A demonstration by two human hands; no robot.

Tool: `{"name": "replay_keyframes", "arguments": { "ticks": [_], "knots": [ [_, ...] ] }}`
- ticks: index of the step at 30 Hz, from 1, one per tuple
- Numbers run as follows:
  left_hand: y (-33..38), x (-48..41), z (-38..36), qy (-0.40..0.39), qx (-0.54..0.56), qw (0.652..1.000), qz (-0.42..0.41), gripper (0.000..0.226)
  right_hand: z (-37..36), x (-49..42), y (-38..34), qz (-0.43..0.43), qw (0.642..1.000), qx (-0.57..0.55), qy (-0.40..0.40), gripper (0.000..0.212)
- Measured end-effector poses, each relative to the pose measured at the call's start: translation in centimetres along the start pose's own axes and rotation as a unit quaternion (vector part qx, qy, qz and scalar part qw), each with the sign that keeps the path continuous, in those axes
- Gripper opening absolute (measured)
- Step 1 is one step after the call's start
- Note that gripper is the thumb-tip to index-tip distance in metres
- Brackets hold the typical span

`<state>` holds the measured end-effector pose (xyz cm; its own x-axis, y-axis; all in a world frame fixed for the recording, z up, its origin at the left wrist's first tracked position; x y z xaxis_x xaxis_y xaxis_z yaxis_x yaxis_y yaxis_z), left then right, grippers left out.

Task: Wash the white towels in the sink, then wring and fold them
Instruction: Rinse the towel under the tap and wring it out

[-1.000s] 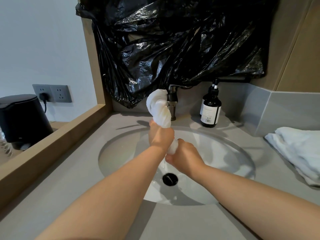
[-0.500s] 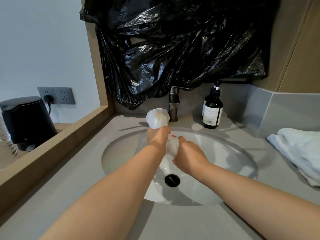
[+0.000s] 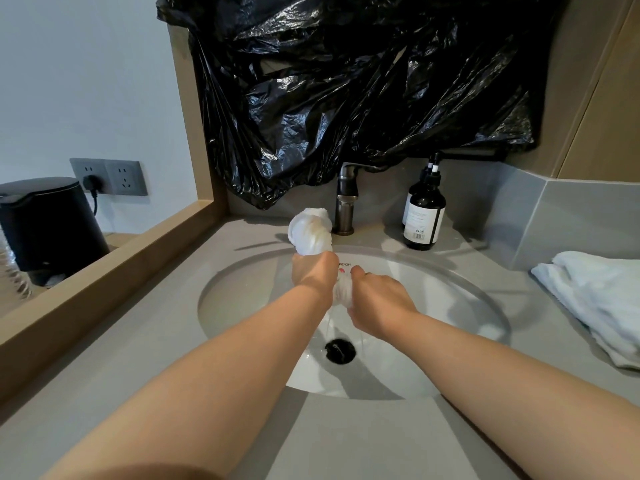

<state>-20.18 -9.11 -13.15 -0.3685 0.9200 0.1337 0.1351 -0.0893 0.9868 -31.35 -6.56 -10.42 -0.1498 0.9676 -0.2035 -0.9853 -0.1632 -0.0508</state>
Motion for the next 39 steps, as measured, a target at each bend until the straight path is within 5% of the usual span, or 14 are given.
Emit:
{"name": "replay_keyframes", "arguments": {
  "ticks": [10,14,18,20,22,25,27,29,32,36,39],
  "knots": [
    [0.6,1.0,-0.9,-0.044,0.037,0.998,0.012,0.034,-0.6,0.1,1.7,-0.053,0.991,-0.108,-0.061,0.04],
    [1.4,0.8,-0.2,-0.045,-0.017,0.999,-0.016,0.046,-2.3,1.0,1.9,-0.07,0.943,-0.265,-0.192,0.069],
    [4.2,0.6,1.0,-0.093,-0.182,0.972,-0.115,0.053,-3.0,3.0,2.6,-0.054,0.852,-0.345,-0.389,0.065],
    [5.7,1.1,0.8,-0.158,-0.355,0.901,-0.192,0.045,-2.6,2.0,4.9,-0.072,0.852,-0.372,-0.362,0.053],
    [6.5,2.0,0.5,-0.203,-0.507,0.794,-0.267,0.04,-0.3,-0.9,7.3,-0.095,0.885,-0.416,-0.186,0.028],
    [7.4,3.7,0.3,-0.242,-0.587,0.69,-0.347,0.052,4.9,-2.9,10.1,-0.13,0.814,-0.559,0.092,0.025],
    [8.1,5.1,-0.9,-0.276,-0.62,0.599,-0.426,0.044,7.8,-3.1,10.2,-0.118,0.789,-0.587,0.139,0.031],
    [8.8,7.2,-2.5,-0.294,-0.639,0.48,-0.524,0.042,7.9,-4.3,9.1,-0.095,0.799,-0.592,0.04,0.049],
    [11.1,12.2,-3.9,-0.285,-0.491,0.363,-0.739,0.053,3.8,-3.5,5.0,-0.042,0.717,-0.643,-0.267,0.084],
    [13.7,13.2,-3.2,-0.216,-0.406,0.325,-0.826,0.045,-0.3,0.1,1.5,-0.028,0.6,-0.679,-0.422,0.081],
    [14.5,11.4,-3.4,-0.197,-0.47,0.331,-0.794,0.046,-0.8,2.8,-0.2,0.027,0.541,-0.659,-0.522,0.107]
  ]
}}
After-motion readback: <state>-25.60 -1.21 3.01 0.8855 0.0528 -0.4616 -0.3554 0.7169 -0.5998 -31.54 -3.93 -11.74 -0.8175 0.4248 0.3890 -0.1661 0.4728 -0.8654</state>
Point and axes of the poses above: each hand's wrist, its own x-axis away from the middle knuckle, its own z-axis out of the back of the hand, y = z × x, the point moved 9 cm from there along -x, towards the middle knuckle, and after that the axes turned 8 degrees about -z, right-handed, at the moved point
